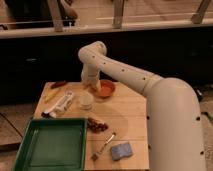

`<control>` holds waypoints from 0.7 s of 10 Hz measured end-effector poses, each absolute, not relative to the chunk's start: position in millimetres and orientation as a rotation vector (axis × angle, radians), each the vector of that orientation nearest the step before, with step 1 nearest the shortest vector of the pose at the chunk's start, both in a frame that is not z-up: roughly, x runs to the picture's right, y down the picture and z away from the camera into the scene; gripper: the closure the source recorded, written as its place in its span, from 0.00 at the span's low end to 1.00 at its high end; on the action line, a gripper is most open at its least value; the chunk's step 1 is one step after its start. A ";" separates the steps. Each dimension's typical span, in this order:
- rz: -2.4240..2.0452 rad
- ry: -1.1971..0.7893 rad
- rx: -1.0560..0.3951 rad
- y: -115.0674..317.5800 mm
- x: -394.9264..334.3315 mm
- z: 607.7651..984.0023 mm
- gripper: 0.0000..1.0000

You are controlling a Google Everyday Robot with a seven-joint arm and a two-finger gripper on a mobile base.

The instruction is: Place apple in paper cup

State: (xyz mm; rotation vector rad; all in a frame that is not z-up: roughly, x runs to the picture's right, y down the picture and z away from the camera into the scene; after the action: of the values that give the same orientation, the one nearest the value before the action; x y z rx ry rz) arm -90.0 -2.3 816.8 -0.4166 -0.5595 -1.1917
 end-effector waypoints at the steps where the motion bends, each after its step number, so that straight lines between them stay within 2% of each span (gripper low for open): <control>1: -1.199 -0.565 -0.413 -3.6 -90.4 817.6 0.96; 7: -1.239 -0.598 -0.409 -6.2 -97.8 819.4 0.96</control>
State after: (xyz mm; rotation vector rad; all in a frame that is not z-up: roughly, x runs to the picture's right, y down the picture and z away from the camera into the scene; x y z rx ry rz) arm -97.8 -6.2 819.4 -0.4090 -0.5985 -1.2388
